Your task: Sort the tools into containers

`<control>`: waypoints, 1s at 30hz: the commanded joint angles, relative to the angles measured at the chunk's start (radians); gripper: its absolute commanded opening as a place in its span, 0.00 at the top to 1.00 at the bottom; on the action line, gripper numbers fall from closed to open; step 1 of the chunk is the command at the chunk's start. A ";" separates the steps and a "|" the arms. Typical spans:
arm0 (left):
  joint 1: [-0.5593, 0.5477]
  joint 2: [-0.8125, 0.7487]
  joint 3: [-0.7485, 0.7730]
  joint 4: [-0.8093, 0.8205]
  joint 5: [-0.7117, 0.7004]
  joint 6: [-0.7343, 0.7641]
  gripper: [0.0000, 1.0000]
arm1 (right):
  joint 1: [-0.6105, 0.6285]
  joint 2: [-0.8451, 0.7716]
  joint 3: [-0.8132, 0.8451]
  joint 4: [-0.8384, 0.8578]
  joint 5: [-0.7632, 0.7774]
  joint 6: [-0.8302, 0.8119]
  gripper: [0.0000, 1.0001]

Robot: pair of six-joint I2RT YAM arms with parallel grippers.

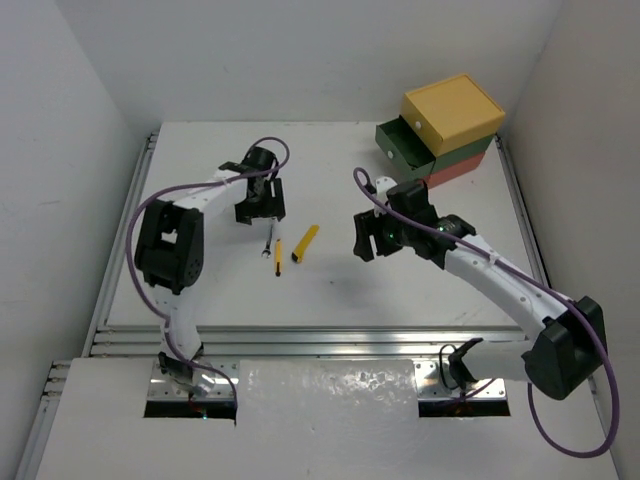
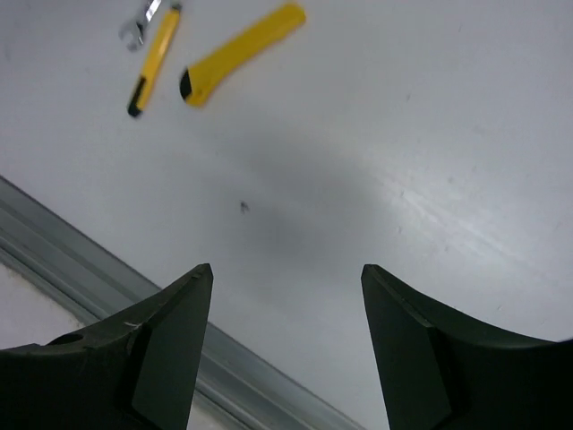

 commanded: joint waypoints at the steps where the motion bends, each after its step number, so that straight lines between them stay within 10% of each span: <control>1: 0.000 0.070 0.122 -0.047 0.021 0.026 0.27 | 0.010 -0.054 -0.043 0.090 -0.066 0.075 0.32; 15: 0.006 0.208 0.038 -0.001 0.047 0.009 0.49 | 0.020 -0.135 -0.126 0.121 -0.126 0.076 0.33; 26: -0.002 0.233 -0.042 0.039 0.056 -0.025 1.00 | 0.019 -0.140 -0.165 0.196 -0.222 0.095 0.33; 30: 0.014 0.187 -0.034 0.045 0.038 -0.034 1.00 | 0.019 -0.143 -0.200 0.280 -0.306 0.117 0.30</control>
